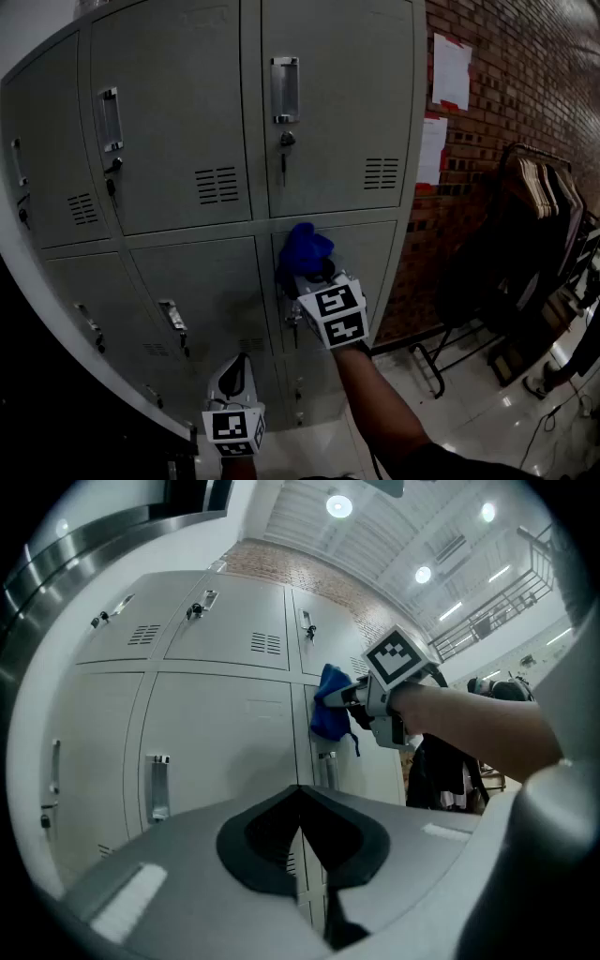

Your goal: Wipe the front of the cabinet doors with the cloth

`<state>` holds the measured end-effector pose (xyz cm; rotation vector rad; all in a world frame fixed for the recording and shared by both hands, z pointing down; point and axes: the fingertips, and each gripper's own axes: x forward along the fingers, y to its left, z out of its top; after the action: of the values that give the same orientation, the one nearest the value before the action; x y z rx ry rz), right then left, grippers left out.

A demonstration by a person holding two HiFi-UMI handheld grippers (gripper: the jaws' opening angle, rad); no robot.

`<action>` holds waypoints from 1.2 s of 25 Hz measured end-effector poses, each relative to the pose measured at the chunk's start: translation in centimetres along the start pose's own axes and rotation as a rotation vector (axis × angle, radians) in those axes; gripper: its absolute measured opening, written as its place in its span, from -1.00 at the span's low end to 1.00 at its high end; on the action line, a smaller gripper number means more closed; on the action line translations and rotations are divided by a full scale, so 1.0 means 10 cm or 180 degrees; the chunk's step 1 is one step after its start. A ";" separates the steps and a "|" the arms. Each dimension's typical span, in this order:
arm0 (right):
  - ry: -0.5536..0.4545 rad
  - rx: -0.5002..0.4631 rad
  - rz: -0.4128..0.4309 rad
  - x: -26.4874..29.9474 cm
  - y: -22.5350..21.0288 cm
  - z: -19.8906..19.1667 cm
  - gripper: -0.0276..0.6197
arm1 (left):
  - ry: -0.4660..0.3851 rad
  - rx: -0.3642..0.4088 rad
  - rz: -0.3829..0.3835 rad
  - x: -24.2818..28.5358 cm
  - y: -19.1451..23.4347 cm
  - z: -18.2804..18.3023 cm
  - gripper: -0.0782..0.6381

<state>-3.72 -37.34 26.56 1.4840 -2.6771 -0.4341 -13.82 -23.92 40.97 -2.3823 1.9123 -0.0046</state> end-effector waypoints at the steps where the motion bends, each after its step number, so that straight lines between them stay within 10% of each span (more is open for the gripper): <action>1: 0.0009 0.0012 -0.0012 -0.03 -0.07 -0.02 -0.66 | 0.0001 -0.0004 0.0001 0.00 -0.01 0.00 -0.74; 30: 0.0336 -0.0004 -0.0938 -0.81 -1.88 -0.44 -0.66 | 0.0066 -0.0036 -0.0027 0.05 -0.18 -0.10 -0.74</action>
<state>16.89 -40.91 26.54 1.8527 -2.3853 -0.3584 -11.98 -24.09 42.05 -2.4068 1.9162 -0.0193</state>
